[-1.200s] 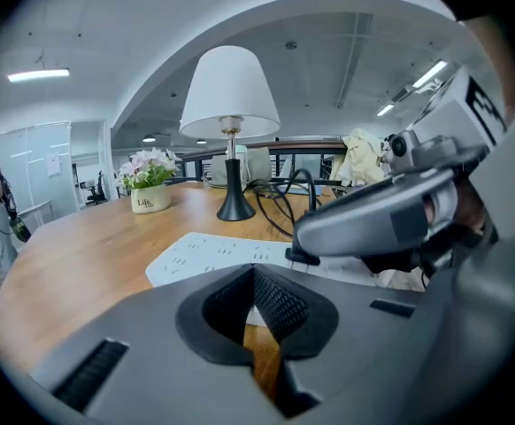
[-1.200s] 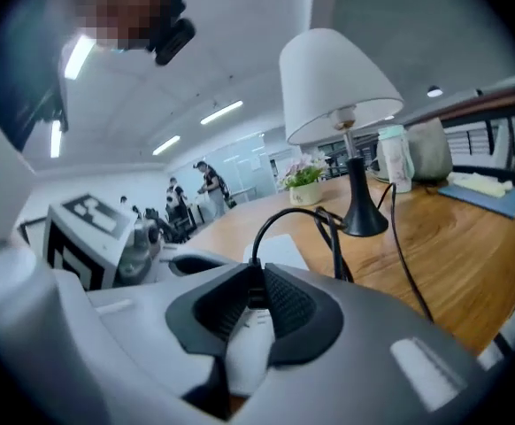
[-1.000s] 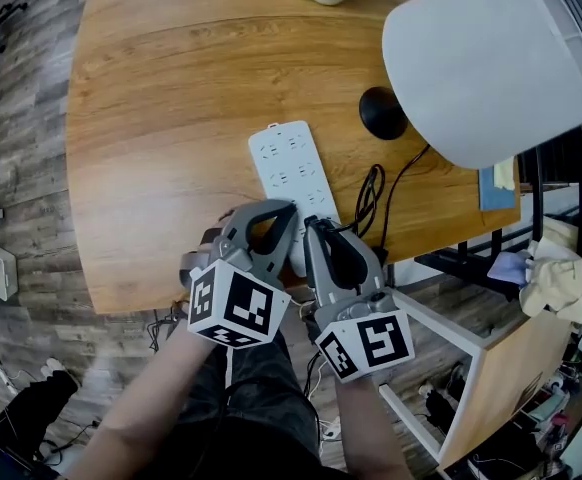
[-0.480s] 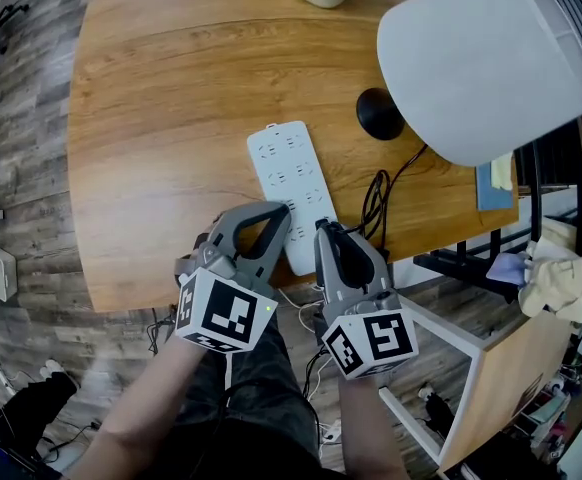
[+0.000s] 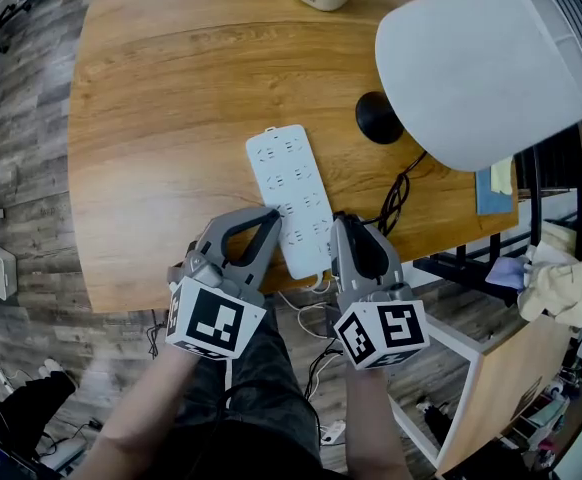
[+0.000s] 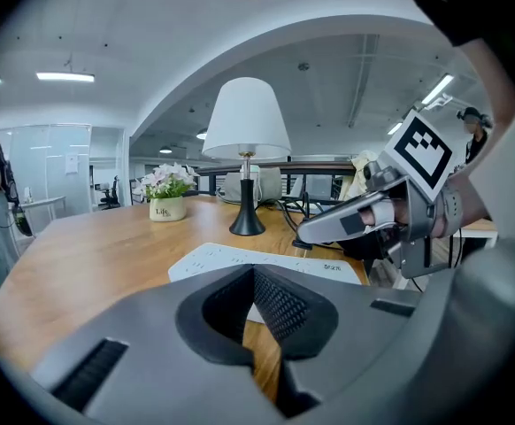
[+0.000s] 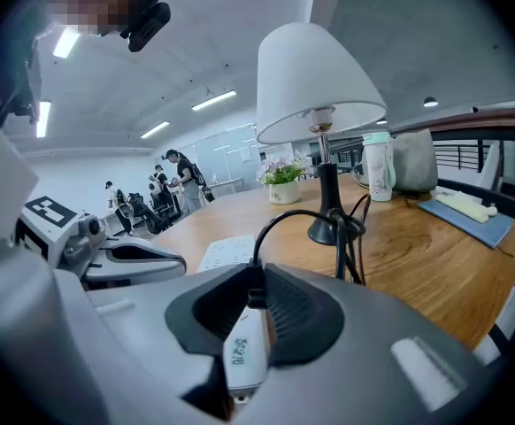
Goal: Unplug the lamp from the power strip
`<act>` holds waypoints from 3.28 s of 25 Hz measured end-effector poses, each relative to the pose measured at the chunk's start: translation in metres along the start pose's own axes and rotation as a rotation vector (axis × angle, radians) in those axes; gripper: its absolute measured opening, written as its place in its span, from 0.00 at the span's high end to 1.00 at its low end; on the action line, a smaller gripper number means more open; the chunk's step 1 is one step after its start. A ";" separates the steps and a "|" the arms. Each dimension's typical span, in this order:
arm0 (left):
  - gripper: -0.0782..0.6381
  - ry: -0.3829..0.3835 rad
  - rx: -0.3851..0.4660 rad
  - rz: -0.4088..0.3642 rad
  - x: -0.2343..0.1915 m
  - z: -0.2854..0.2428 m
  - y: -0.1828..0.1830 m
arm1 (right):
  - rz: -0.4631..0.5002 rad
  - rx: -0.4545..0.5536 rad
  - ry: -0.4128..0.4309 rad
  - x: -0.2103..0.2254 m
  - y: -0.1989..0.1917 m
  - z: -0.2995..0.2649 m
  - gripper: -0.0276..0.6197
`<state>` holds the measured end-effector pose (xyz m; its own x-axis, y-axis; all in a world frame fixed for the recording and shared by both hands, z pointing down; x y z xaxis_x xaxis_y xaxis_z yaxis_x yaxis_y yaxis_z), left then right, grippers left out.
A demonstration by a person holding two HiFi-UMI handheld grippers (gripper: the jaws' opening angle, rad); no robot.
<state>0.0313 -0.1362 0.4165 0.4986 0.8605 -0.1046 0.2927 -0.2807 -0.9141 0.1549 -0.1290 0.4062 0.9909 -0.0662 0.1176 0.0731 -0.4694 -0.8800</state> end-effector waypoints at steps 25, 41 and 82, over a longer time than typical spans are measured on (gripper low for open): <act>0.90 -0.006 0.064 -0.007 0.002 0.014 0.007 | 0.037 -0.191 -0.068 0.013 -0.024 -0.012 0.69; 0.90 -0.041 0.067 -0.032 0.011 0.023 0.008 | 0.066 -0.149 -0.207 0.016 -0.021 0.014 0.58; 0.90 0.019 0.258 -0.003 -0.013 0.085 0.109 | 0.114 0.251 -0.035 -0.049 0.097 0.082 0.94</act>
<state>-0.0123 -0.1418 0.2848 0.5142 0.8523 -0.0962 0.0779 -0.1581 -0.9843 0.1226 -0.0991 0.2774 0.9973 -0.0735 -0.0013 -0.0180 -0.2273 -0.9736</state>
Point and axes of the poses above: the fingertips, and each gripper's own axes: z backward along the fingers, x to its right, y out of its top, the point moved 3 cm from there along z, backward along the fingers, and after that the axes turned 12 degrees about -y, right-handed, at the moved point
